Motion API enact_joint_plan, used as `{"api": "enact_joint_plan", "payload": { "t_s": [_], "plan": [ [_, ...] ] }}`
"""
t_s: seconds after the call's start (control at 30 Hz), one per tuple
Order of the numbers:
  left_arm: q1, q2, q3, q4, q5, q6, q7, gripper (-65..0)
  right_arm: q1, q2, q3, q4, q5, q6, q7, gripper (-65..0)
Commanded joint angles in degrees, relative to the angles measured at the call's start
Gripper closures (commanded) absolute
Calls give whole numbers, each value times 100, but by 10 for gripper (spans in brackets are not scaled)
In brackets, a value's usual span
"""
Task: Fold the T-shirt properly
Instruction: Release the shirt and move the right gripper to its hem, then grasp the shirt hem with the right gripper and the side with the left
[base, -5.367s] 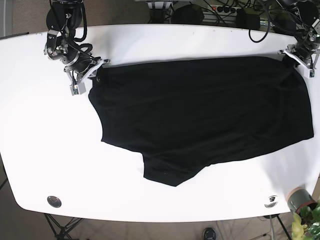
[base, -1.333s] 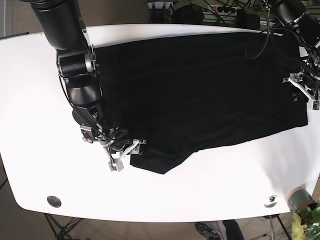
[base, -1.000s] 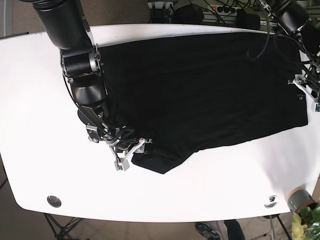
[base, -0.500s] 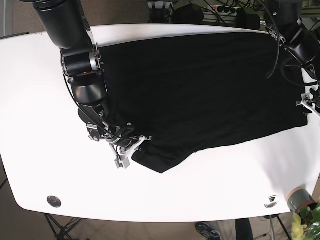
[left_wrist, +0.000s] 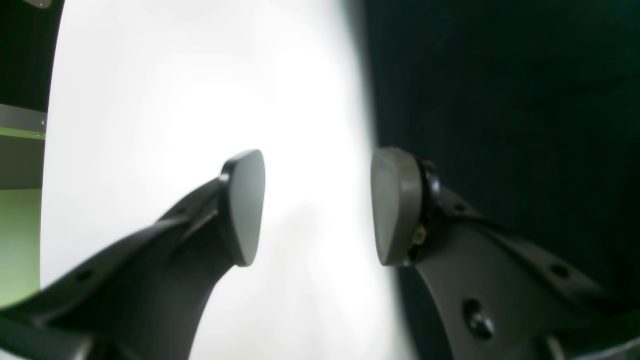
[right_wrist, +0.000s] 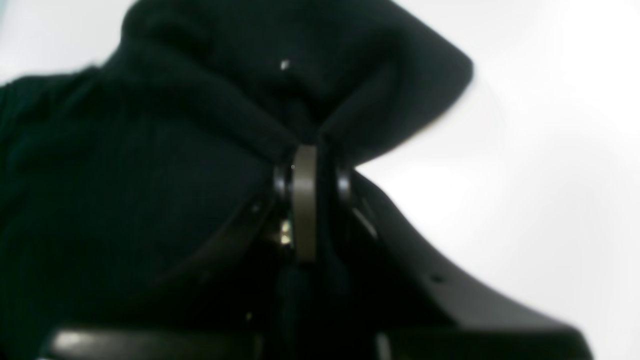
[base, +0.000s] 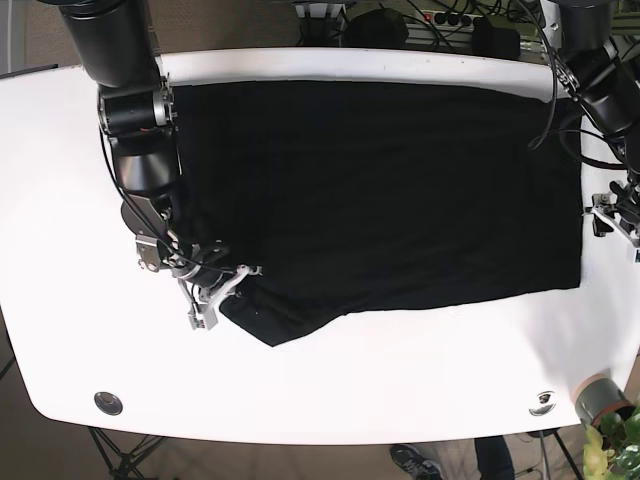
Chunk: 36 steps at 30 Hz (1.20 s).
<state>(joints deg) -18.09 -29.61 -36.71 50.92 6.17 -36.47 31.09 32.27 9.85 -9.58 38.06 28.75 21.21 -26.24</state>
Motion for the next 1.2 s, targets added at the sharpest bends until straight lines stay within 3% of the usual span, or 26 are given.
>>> {"api": "enact_joint_plan", "payload": {
  "t_s": [0.0,0.17,0.27,0.37,0.5,0.67,0.87,1.03,1.17],
  "plan": [
    [-130,-147,-26,64,-68,29,-116,-319,65,154,13,356,13,37,-62,-21],
    [-341,46,-8,56,-68,29,-283,-339,-207,277,22,778,13,37,-211,-21],
    [-552,161,9,-120,-59,82,-353,-439,-287,286,84,875,13,37,-246,-21],
    [-851,222,53,-384,-59,478,-362,-493,-295,277,198,866,13,63,-246,-21],
    [-1202,240,185,-771,-103,671,-494,-493,-304,277,242,857,13,81,-246,-21],
    [-1545,275,238,-1536,-341,706,-1109,-494,-304,277,242,857,13,90,-246,-21],
    [-2081,266,941,-2643,-384,741,-1672,-494,-304,286,242,857,13,99,-246,-21],
    [-2196,266,1012,-3144,-358,1339,-2147,-497,-366,294,242,866,13,99,-220,-21],
    [-2178,257,1012,-3188,-349,1418,-2164,-497,-383,312,242,866,13,99,-220,-21]
  ]
}}
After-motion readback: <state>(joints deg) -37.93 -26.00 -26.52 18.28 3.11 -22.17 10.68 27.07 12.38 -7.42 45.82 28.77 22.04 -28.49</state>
